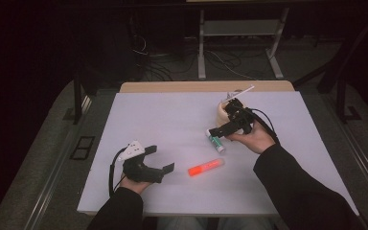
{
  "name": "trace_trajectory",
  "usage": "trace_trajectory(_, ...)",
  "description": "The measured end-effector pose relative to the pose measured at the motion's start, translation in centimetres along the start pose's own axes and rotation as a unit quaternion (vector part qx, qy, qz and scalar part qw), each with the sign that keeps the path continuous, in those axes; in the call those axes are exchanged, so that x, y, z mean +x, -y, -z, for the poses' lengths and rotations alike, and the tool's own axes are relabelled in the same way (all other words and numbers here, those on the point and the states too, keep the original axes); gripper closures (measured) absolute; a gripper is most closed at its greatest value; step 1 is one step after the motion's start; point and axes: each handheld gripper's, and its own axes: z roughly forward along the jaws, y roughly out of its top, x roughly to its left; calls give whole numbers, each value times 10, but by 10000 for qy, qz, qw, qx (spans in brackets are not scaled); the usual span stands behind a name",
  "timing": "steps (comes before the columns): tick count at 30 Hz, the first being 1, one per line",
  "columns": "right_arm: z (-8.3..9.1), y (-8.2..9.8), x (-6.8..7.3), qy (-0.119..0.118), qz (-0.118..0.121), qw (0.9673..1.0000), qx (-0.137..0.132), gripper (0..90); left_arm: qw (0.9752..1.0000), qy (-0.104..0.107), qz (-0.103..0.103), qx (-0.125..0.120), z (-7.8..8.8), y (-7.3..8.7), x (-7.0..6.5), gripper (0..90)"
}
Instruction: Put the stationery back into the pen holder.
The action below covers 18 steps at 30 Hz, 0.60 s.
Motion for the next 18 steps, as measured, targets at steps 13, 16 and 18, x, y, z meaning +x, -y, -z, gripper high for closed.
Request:
trace_trajectory(13,-22,5,8,-77,12,9995,290,3,10000,5,-15,7,0,0,0,0)
trace_trajectory(16,-28,6,11,-58,10,9993,381,4,10000,4,-4,0,0,0,0,0)
trace_trajectory(18,-32,6,12,-37,23,9991,432,4,10000,5,-9,2,0,0,0,0)
